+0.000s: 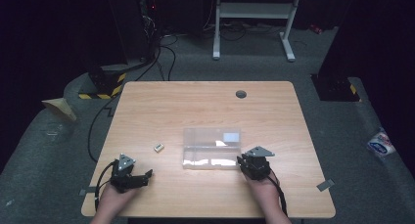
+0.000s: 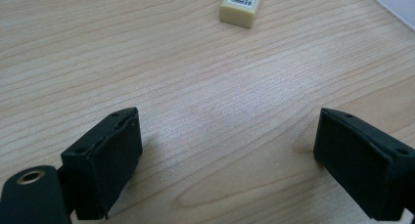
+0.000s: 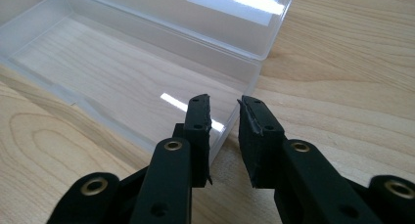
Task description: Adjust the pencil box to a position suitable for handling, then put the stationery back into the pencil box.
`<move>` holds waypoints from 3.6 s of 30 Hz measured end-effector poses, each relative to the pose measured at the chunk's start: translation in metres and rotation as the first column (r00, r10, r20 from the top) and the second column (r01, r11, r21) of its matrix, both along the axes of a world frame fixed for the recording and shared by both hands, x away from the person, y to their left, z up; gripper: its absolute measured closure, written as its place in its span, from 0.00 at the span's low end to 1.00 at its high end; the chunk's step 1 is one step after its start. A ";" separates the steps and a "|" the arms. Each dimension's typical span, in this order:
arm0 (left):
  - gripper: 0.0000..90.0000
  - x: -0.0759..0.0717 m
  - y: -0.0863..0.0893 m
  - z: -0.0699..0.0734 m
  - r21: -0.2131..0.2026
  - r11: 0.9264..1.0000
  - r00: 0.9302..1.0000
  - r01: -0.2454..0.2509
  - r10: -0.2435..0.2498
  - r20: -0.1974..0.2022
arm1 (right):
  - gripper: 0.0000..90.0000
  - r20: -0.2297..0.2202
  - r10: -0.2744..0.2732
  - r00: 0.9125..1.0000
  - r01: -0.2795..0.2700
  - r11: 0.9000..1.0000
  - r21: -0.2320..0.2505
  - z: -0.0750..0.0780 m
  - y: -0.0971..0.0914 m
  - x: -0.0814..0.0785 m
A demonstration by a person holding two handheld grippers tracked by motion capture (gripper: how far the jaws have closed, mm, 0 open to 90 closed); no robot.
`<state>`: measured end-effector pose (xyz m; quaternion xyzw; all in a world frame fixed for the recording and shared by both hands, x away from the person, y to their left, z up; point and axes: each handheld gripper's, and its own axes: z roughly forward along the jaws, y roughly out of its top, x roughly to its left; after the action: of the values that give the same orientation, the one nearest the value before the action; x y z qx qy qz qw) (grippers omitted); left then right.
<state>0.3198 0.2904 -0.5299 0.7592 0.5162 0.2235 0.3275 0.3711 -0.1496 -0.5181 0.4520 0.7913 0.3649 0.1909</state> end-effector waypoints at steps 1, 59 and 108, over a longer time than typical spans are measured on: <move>0.12 0.000 0.000 0.000 0.001 1.000 1.000 0.000 0.000 0.000 | 0.82 0.001 0.003 1.000 -0.003 1.000 -0.001 0.000 0.001 0.000; 0.15 -0.002 -0.002 0.000 -0.002 1.000 1.000 -0.023 0.023 0.009 | 0.17 -0.011 -0.229 0.973 0.229 0.973 -0.011 -0.005 -0.100 0.006; 0.00 0.005 -0.010 0.020 -0.029 0.999 1.000 0.018 -0.018 0.006 | 0.09 -0.042 -0.234 0.971 0.230 0.970 -0.074 -0.006 -0.107 0.001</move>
<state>0.3246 0.2807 -0.5102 0.7582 0.5116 0.2154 0.3420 0.3721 -0.2562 -0.5244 0.5436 0.7497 0.3011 0.2275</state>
